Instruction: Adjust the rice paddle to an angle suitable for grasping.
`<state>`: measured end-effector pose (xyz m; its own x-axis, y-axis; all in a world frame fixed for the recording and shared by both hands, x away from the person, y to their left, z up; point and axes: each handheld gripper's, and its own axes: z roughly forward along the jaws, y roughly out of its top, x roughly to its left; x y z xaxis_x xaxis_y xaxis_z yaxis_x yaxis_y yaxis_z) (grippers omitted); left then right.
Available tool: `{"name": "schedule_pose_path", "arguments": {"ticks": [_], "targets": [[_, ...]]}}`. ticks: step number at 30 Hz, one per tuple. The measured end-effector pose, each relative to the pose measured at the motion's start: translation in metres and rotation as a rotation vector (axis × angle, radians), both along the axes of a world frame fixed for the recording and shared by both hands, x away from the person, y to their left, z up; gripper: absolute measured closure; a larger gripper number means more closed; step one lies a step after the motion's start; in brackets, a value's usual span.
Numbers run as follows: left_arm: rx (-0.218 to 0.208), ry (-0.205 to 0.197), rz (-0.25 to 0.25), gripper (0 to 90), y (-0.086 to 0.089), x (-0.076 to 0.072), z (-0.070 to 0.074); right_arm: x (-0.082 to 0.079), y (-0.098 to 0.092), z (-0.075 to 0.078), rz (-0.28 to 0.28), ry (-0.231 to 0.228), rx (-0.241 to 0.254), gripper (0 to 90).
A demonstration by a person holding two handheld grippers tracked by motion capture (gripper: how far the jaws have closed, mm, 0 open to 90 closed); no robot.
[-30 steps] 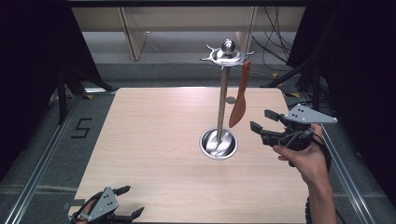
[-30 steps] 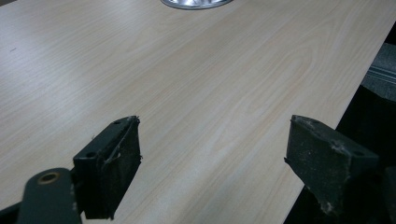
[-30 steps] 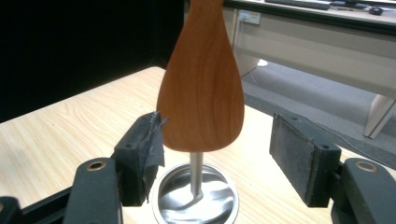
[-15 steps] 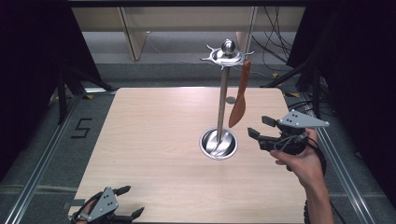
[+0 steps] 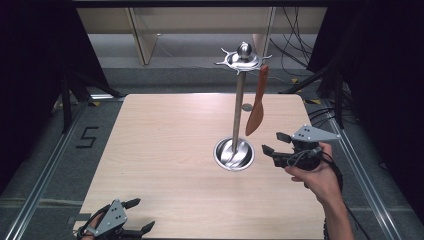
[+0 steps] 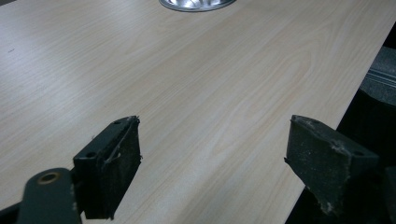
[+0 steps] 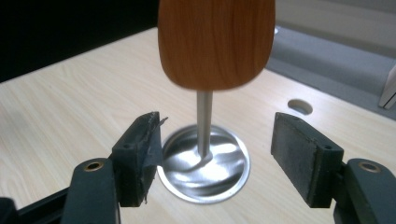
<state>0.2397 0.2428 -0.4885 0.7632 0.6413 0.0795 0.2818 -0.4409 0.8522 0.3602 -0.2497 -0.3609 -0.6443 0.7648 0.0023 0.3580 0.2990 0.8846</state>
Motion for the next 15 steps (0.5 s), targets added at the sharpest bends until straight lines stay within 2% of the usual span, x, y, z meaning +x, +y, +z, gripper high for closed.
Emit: {"name": "schedule_pose_path", "arguments": {"ticks": [1, 2, 4, 6, 7, 8, 9, 10, 12, 13, 14, 15], "targets": [[0.008, -0.003, -0.020, 17.2, 0.001, 0.001, 0.000, 0.002, -0.001, -0.003, 0.008, -0.002, -0.006, 34.3], [0.017, 0.028, 0.004, 17.2, 0.001, 0.000, -0.001, 0.003, -0.002, -0.009, 0.005, 0.022, -0.014, 34.3], [0.010, 0.025, 0.000, 17.2, 0.001, 0.000, -0.001, 0.003, -0.002, -0.013, 0.006, 0.024, -0.009, 34.3], [-0.015, 0.017, 0.006, 17.2, 0.000, 0.000, -0.002, 0.005, -0.002, -0.020, 0.011, 0.034, -0.023, 34.3], [-0.007, 0.012, -0.002, 17.2, 0.000, 0.000, -0.001, 0.004, -0.002, -0.024, -0.003, 0.058, -0.020, 34.3], [-0.003, 0.011, 0.000, 17.2, 0.001, 0.000, -0.001, 0.005, -0.003, -0.030, 0.004, 0.066, -0.026, 34.1], [-0.001, 0.008, -0.002, 17.2, 0.001, 0.000, 0.000, 0.005, -0.003, -0.030, 0.004, 0.066, -0.026, 34.1], [0.002, 0.007, -0.003, 17.2, 0.001, 0.000, 0.000, 0.004, -0.002, -0.035, 0.005, 0.096, -0.029, 33.8], [-0.012, 0.014, 0.000, 17.2, 0.000, -0.002, -0.001, 0.003, -0.002, -0.038, 0.010, 0.102, -0.030, 33.7], [-0.033, 0.019, 0.008, 17.2, -0.001, -0.003, -0.002, 0.003, -0.002, -0.040, 0.004, 0.104, -0.033, 33.7], [-0.008, 0.000, -0.010, 17.2, 0.001, -0.001, -0.001, 0.002, -0.002, -0.041, 0.002, 0.106, -0.038, 33.7], [-0.009, 0.006, -0.007, 17.2, 0.001, -0.001, -0.001, 0.002, -0.003, -0.042, 0.010, 0.107, -0.050, 33.6]]}}
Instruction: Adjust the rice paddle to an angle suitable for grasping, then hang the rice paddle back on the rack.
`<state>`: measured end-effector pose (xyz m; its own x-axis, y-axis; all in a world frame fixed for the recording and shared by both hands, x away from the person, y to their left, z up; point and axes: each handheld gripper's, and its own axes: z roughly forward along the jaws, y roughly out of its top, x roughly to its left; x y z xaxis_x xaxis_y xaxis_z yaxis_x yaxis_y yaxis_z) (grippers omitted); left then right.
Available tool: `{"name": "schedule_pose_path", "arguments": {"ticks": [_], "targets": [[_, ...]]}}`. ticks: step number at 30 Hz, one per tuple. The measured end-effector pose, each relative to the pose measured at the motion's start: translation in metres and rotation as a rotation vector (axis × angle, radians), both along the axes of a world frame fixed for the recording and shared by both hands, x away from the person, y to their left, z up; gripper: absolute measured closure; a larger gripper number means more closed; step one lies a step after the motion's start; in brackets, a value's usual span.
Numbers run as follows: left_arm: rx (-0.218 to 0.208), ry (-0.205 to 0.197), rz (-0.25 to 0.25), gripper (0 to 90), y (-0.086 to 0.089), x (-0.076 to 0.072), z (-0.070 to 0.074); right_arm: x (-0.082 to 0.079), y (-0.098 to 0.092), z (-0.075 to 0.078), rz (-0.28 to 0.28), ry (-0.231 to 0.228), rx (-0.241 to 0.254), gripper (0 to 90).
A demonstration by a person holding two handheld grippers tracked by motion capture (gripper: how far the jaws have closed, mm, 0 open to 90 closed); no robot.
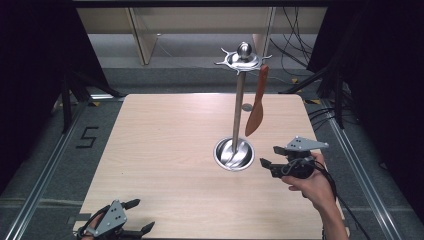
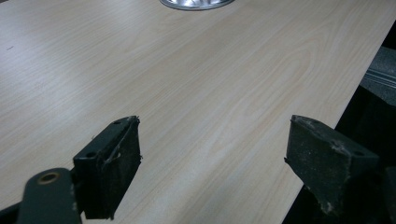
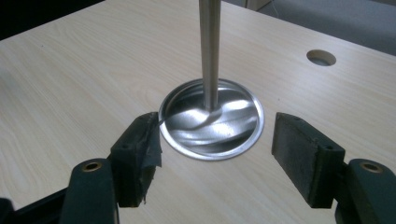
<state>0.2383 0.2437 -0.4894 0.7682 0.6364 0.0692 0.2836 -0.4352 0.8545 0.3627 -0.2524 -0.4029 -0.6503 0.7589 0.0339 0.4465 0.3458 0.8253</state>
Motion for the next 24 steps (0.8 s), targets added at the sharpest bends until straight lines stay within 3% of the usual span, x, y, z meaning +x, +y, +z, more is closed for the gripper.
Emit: {"name": "schedule_pose_path", "arguments": {"ticks": [3, 5, 8, 11, 13, 15, 16, 18, 19, 22, 24], "targets": [[-0.018, 0.011, 0.016, 17.2, -0.002, -0.002, -0.001, -0.002, 0.002, -0.005, -0.012, 0.014, 0.012, 33.6], [0.000, -0.009, 0.002, 17.2, 0.000, -0.001, 0.000, -0.002, 0.002, -0.008, -0.010, 0.037, 0.002, 33.6], [-0.003, 0.010, 0.010, 17.2, 0.000, -0.001, 0.002, -0.001, 0.000, -0.011, 0.005, 0.025, -0.015, 33.5], [-0.011, -0.004, 0.013, 17.2, -0.001, 0.000, 0.000, -0.001, -0.001, -0.012, 0.005, 0.034, -0.002, 33.3], [0.017, -0.013, -0.005, 17.2, 0.001, 0.001, 0.001, -0.002, -0.001, -0.013, -0.002, 0.044, 0.004, 33.3], [-0.008, -0.005, 0.013, 17.2, -0.001, -0.001, 0.000, -0.002, -0.003, -0.015, -0.001, 0.033, -0.003, 33.3], [0.009, -0.012, -0.001, 17.2, 0.001, -0.001, 0.000, -0.002, -0.002, -0.017, -0.002, 0.042, 0.006, 33.2], [0.000, 0.010, 0.010, 17.2, 0.001, -0.002, 0.000, -0.002, -0.003, -0.018, -0.004, 0.051, -0.009, 33.1], [0.005, -0.013, -0.003, 17.2, 0.002, -0.001, 0.001, -0.003, -0.001, -0.019, -0.012, 0.046, -0.004, 33.0], [0.018, -0.016, -0.004, 17.2, 0.003, -0.001, 0.001, -0.005, -0.001, -0.018, -0.013, 0.056, -0.008, 33.0], [-0.004, 0.009, 0.017, 17.2, 0.002, -0.003, 0.000, -0.004, -0.002, -0.019, -0.002, 0.020, -0.021, 32.9]]}}
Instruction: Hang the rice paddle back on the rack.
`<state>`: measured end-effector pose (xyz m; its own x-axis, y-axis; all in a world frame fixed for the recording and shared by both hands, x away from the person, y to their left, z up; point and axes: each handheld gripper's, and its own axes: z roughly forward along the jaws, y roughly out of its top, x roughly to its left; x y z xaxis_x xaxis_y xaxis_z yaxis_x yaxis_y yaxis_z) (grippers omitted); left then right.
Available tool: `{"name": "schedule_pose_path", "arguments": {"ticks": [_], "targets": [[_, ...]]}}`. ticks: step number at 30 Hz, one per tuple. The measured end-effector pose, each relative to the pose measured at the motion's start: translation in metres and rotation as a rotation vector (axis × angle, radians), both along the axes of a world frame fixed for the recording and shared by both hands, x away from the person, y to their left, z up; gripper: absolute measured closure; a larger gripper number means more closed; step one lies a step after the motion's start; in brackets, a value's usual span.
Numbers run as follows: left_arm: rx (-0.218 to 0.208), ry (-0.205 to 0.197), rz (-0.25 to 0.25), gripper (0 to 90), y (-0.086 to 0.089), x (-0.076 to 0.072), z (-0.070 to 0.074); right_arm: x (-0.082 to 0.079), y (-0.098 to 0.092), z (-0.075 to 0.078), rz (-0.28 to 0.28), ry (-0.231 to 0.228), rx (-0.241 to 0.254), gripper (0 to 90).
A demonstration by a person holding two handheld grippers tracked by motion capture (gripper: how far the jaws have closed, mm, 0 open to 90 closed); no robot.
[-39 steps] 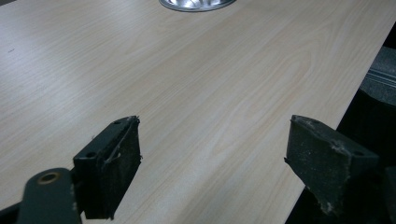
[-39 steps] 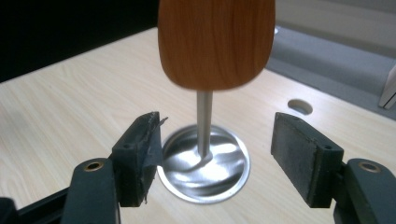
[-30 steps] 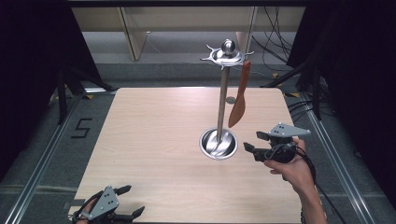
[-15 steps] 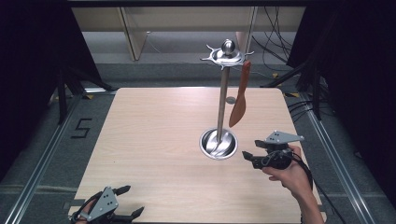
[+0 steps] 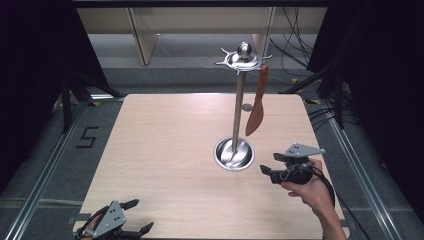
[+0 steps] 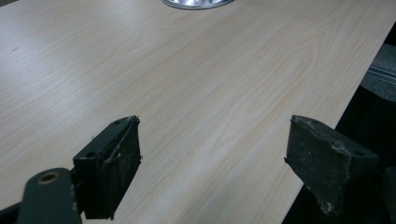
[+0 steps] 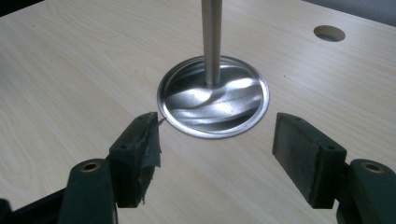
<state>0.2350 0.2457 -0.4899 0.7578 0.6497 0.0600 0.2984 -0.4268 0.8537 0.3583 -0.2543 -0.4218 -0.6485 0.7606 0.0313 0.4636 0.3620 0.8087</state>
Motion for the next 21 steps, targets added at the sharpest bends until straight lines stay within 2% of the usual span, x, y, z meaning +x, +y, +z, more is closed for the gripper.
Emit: {"name": "schedule_pose_path", "arguments": {"ticks": [1, 2, 3, 4, 5, 6, 7, 8, 10, 14, 15, 16, 17, 20, 21], "targets": [[0.000, -0.001, 0.000, 17.2, 0.0002, 0.0000, 0.0003, -0.0032, 0.0010, 0.0002, -0.002, 0.028, 0.011, 32.9], [0.013, -0.020, -0.005, 17.2, 0.0010, 0.0010, 0.0010, -0.0032, 0.0010, 0.0002, -0.002, 0.028, 0.011, 32.9], [0.008, -0.019, -0.006, 17.2, 0.0006, 0.0009, 0.0009, -0.0032, 0.0009, -0.0004, -0.005, 0.016, 0.009, 32.9], [-0.002, -0.002, -0.003, 17.2, -0.0002, 0.0001, 0.0004, -0.0043, 0.0012, -0.0014, -0.007, 0.021, 0.016, 32.8], [-0.002, -0.002, -0.002, 17.2, -0.0006, -0.0001, 0.0001, -0.0050, 0.0017, -0.0024, -0.009, 0.032, 0.022, 32.8], [0.014, -0.019, -0.014, 17.2, 0.0000, 0.0012, 0.0005, -0.0038, -0.0007, -0.0029, 0.006, 0.010, -0.006, 32.8], [0.022, -0.017, -0.012, 17.2, 0.0001, 0.0012, 0.0005, -0.0059, 0.0009, -0.0041, -0.013, 0.031, 0.012, 32.7], [0.022, -0.017, -0.012, 17.2, -0.0001, 0.0011, 0.0005, -0.0050, -0.0004, -0.0046, 0.001, 0.026, 0.002, 32.7], [0.024, -0.030, -0.018, 17.2, -0.0001, 0.0016, 0.0005, -0.0070, -0.0004, -0.0064, -0.011, 0.032, 0.007, 32.6], [0.025, -0.029, -0.024, 17.2, 0.0003, 0.0015, 0.0006, -0.0081, -0.0013, -0.0072, -0.006, 0.042, -0.002, 32.6], [0.011, -0.013, -0.012, 17.2, -0.0004, 0.0002, 0.0001, -0.0082, -0.0017, -0.0074, -0.006, 0.040, -0.004, 32.5], [0.014, -0.016, -0.014, 17.2, -0.0002, 0.0003, 0.0002, -0.0081, -0.0015, -0.0080, -0.004, 0.023, -0.001, 32.5], [0.013, -0.021, -0.011, 17.2, -0.0004, 0.0002, 0.0001, -0.0101, -0.0009, -0.0079, -0.008, 0.039, -0.001, 32.4], [0.016, -0.017, -0.014, 17.2, -0.0001, 0.0003, 0.0005, -0.0113, -0.0009, -0.0083, -0.002, 0.033, 0.000, 32.3], [0.005, -0.006, -0.008, 17.2, -0.0006, -0.0004, 0.0004, -0.0108, -0.0018, -0.0087, 0.004, 0.008, -0.010, 32.2]]}}
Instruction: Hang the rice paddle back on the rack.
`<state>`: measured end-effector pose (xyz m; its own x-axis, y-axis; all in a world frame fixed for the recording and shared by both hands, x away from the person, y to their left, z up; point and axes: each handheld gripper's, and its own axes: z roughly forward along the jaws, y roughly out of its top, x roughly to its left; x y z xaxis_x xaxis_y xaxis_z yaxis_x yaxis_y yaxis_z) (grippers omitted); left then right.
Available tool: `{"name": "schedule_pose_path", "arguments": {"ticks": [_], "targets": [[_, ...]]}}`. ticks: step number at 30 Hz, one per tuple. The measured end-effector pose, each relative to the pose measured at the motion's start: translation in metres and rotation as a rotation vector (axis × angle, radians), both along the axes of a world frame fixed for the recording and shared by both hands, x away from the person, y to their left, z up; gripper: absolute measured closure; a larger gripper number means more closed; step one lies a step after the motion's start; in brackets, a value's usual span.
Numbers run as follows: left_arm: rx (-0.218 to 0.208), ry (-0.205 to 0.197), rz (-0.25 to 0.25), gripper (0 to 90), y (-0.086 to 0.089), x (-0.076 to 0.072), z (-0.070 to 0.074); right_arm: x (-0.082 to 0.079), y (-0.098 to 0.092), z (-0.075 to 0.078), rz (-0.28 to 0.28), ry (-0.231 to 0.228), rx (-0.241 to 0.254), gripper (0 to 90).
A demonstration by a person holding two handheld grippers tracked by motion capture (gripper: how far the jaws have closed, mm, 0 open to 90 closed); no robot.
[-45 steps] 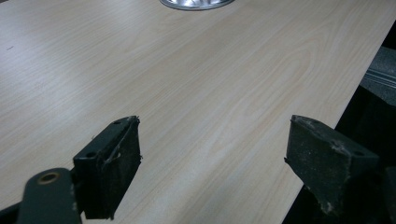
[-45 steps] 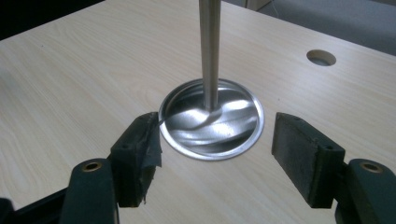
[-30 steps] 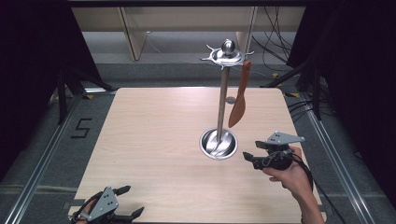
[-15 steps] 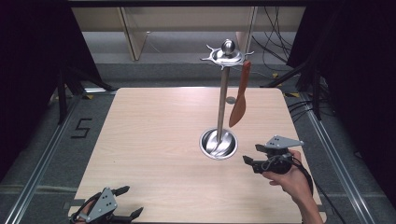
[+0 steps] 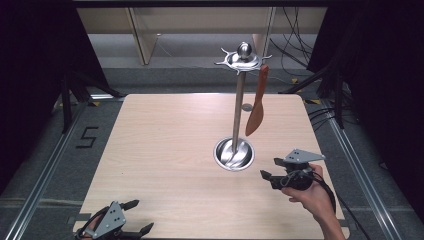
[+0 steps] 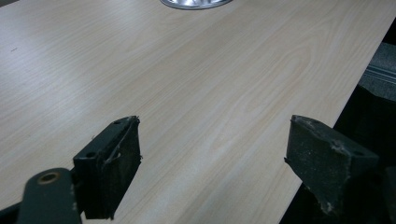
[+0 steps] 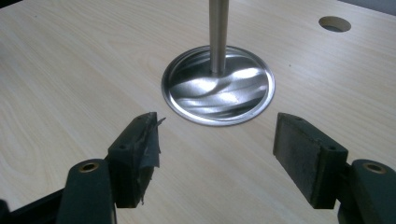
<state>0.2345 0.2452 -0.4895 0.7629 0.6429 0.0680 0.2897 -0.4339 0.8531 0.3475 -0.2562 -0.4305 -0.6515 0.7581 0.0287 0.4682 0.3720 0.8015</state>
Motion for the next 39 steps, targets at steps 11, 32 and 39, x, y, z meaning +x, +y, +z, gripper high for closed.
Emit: {"name": "schedule_pose_path", "arguments": {"ticks": [11, 32, 39], "targets": [[0.022, -0.022, -0.017, 17.2, 0.001, 0.002, 0.001, -0.014, 0.003, -0.006, -0.002, 0.028, 0.029, 31.9], [0.012, -0.011, -0.004, 17.2, 0.001, 0.001, 0.000, -0.031, 0.001, -0.025, -0.005, 0.061, 0.009, 31.9], [0.010, -0.015, 0.001, 17.2, 0.000, 0.001, 0.000, -0.037, 0.001, -0.031, -0.002, 0.087, 0.009, 31.8]]}}
